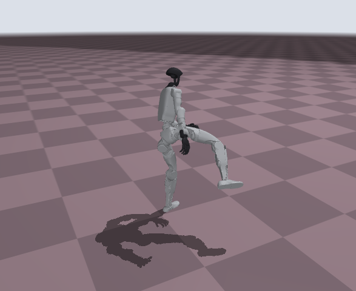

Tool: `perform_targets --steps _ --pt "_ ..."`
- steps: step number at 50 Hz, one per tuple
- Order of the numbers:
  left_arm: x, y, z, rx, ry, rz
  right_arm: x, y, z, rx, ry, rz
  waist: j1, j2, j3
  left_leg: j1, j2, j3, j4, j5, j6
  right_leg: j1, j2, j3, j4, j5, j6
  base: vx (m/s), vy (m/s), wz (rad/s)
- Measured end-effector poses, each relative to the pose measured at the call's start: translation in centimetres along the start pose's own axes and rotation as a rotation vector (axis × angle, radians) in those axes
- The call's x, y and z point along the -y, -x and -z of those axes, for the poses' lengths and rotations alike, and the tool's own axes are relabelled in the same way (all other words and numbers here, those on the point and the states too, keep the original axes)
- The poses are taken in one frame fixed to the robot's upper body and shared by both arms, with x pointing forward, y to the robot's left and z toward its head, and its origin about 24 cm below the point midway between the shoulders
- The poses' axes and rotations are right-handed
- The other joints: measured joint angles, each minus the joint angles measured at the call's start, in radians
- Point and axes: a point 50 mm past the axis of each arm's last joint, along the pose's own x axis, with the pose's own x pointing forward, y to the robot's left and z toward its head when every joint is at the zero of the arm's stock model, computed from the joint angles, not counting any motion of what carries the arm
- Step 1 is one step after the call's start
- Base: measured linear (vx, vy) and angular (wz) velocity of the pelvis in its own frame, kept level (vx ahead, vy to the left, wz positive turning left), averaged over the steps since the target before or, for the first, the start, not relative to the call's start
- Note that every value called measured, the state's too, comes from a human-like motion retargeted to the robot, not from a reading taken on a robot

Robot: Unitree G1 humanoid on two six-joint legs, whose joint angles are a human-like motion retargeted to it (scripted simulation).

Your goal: Kungfu

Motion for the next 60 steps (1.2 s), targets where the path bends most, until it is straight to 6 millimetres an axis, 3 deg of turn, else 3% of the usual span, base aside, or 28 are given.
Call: perform_targets --steps 4,7,8,10,12,15,17,20,23,26,28,30,32,34,36,40,43,45,47,50,52,56,60 --pt "0.5 5.5 3.8 -0.28 0.163 -0.034 -8.5 1.0 2.2 0.002 0.026 -0.223 0.154 -0.058 -0.134 0.044 0.096 0.154 -0.024 -0.027 -0.068 -0.046 0.364 -0.144 0.144 0.004 0.142 0.16 -0.44 -1.59" --pt "-0.2 9.6 5.2 -0.405 0.248 -0.144 -13.9 2.7 4.7 -0.081 0.038 -0.305 0.225 -0.195 -0.252 0.147 0.054 0.342 -0.057 -0.045 -0.106 -0.008 0.516 -0.265 0.12 -0.01 0.292 0.26 -0.46 -0.95" --pt "-0.5 10.9 5.6 -0.44 0.259 -0.167 -15.6 3.6 5.4 -0.113 0.027 -0.332 0.226 -0.242 -0.277 0.188 0.027 0.389 -0.073 -0.045 -0.12 0.007 0.589 -0.256 0.08 -0.015 0.365 0.25 -0.43 -0.32" --pt "-1.1 13.2 6.3 -0.51 0.255 -0.17 -18.4 5.1 6.9 -0.172 -0.01 -0.391 0.239 -0.321 -0.328 0.252 -0.019 0.476 -0.084 -0.053 -0.146 0.045 0.674 -0.231 0.0 -0.057 0.439 0.28 -0.41 -0.43" --pt "-0.9 14.9 6.9 -0.581 0.246 -0.112 -20.6 6.6 7.8 -0.184 -0.037 -0.493 0.285 -0.381 -0.38 0.309 -0.053 0.57 -0.09 -0.064 -0.16 0.096 0.664 -0.198 -0.068 -0.063 0.409 0.35 -0.47 -0.99" --pt "0.7 15.8 7.2 -0.65 0.265 -0.03 -21.9 7.5 8.1 -0.163 -0.015 -0.606 0.328 -0.415 -0.421 0.368 -0.085 0.664 -0.111 -0.068 -0.173 0.142 0.579 -0.147 -0.164 -0.045 0.295 0.19 -0.48 -0.76" --pt "1.8 14.9 7.4 -0.664 0.308 -0.031 -20.5 6.4 7.2 -0.144 0.034 -0.552 0.285 -0.395 -0.396 0.391 -0.099 0.677 -0.119 -0.068 -0.178 0.16 0.523 -0.119 -0.257 -0.043 0.222 -0.08 -0.25 0.03" --pt "3.2 12.0 7.3 -0.636 0.36 -0.032 -16.5 3.8 4.6 -0.075 0.111 -0.358 0.167 -0.335 -0.33 0.435 -0.107 0.674 -0.144 -0.064 -0.186 0.194 0.473 -0.034 -0.473 -0.02 0.175 -0.13 -0.18 0.29" --pt "2.4 7.9 6.9 -0.535 0.304 0.014 -11.6 1.8 0.2 0.038 0.189 -0.139 0.083 -0.301 -0.24 0.509 -0.092 0.711 -0.17 -0.071 -0.21 0.245 0.396 0.006 -0.696 0.003 0.11 -0.16 -0.31 -0.26" --pt "0.8 3.6 5.8 -0.385 0.159 0.088 -6.8 1.0 -4.9 0.169 0.269 0.108 0.041 -0.264 -0.171 0.562 -0.042 0.754 -0.183 -0.076 -0.257 0.273 0.349 -0.009 -0.86 -0.049 0.041 -0.09 -0.4 -0.52" --pt "0.3 1.0 4.6 -0.286 0.052 0.144 -4.1 1.2 -8.1 0.248 0.309 0.271 0.036 -0.254 -0.152 0.59 -0.016 0.79 -0.174 -0.083 -0.296 0.295 0.331 -0.05 -0.925 -0.069 0.058 0.04 -0.74 -0.56" --pt "0.4 -1.2 3.5 -0.208 -0.054 0.191 -1.7 1.9 -11.2 0.334 0.333 0.416 0.051 -0.268 -0.164 0.628 -0.026 0.832 -0.173 -0.103 -0.343 0.301 0.301 -0.133 -0.925 -0.041 0.153 0.06 -0.76 -0.61" --pt "0.7 -3.4 2.3 -0.141 -0.168 0.219 1.1 2.9 -14.5 0.427 0.322 0.561 0.079 -0.286 -0.195 0.639 -0.079 0.835 -0.185 -0.107 -0.379 0.197 0.241 -0.095 -0.858 0.131 0.252 -0.01 -0.81 -0.49" --pt "0.2 -5.9 1.0 -0.086 -0.275 0.205 5.2 4.8 -18.3 0.533 0.272 0.716 0.091 -0.269 -0.189 0.601 -0.132 0.799 -0.197 -0.084 -0.383 0.008 0.205 0.032 -0.713 0.083 0.239 -0.1 -0.79 -0.28" --pt "-0.9 -7.9 0.2 -0.051 -0.359 0.198 8.9 7.2 -21.4 0.646 0.221 0.817 0.076 -0.237 -0.161 0.579 -0.151 0.762 -0.204 -0.066 -0.383 -0.079 0.19 0.06 -0.634 0.04 0.225 -0.03 -0.2 -0.09" --pt "-4.3 -11.5 -1.1 -0.111 -0.509 0.134 14.4 13.3 -27.2 1.021 0.113 0.686 0.047 -0.124 -0.127 0.487 -0.162 0.633 -0.201 -0.054 -0.383 -0.215 0.15 0.07 -0.486 -0.037 0.213 0.07 -0.15 0.64" --pt "-7.0 -12.9 -2.5 -0.088 -0.573 -0.003 17.0 17.9 -29.2 1.312 -0.012 0.607 0.089 -0.079 -0.115 0.465 -0.189 0.563 -0.218 -0.038 -0.383 -0.274 0.13 0.091 -0.436 -0.056 0.214 0.03 -0.06 0.39" --pt "-8.5 -12.9 -2.9 -0.091 -0.593 -0.092 16.6 19.8 -30.4 1.441 -0.049 0.505 0.126 -0.05 -0.113 0.457 -0.207 0.527 -0.227 -0.022 -0.383 -0.301 0.132 0.113 -0.409 -0.073 0.211 0.07 -0.06 0.11" --pt "-10.9 -11.5 -2.8 -0.134 -0.632 -0.091 15.6 21.7 -31.7 1.562 -0.038 0.368 0.158 -0.002 -0.104 0.435 -0.197 0.517 -0.213 -0.021 -0.383 -0.305 0.149 0.103 -0.404 -0.078 0.208 0.11 -0.05 0.03" --pt "-14.0 -6.8 -2.2 -0.22 -0.662 -0.129 11.9 24.0 -33.7 1.681 -0.009 0.058 0.195 0.042 -0.113 0.412 -0.19 0.534 -0.212 -0.017 -0.383 -0.32 0.157 0.1 -0.392 -0.085 0.195 0.08 -0.01 0.15" --pt "-15.5 -2.6 -2.9 -0.238 -0.673 -0.17 8.1 25.4 -34.4 1.738 0.003 -0.238 0.223 0.065 -0.121 0.403 -0.187 0.551 -0.22 -0.012 -0.383 -0.319 0.155 0.091 -0.401 -0.086 0.194 0.07 0.07 0.09" --pt "-16.3 4.0 -6.4 -0.153 -0.674 -0.273 1.1 28.0 -33.8 1.839 0.068 -0.655 0.29 0.088 -0.14 0.412 -0.196 0.572 -0.247 -0.01 -0.383 -0.308 0.139 0.083 -0.423 -0.076 0.203 0.13 0.14 0.03" --pt "-15.2 7.3 -7.7 -0.154 -0.682 -0.257 -4.0 28.3 -32.7 1.866 0.002 -0.838 0.314 0.092 -0.154 0.424 -0.22 0.566 -0.267 -0.001 -0.383 -0.286 0.09 0.049 -0.444 -0.042 0.204 0.11 0.18 0.16"
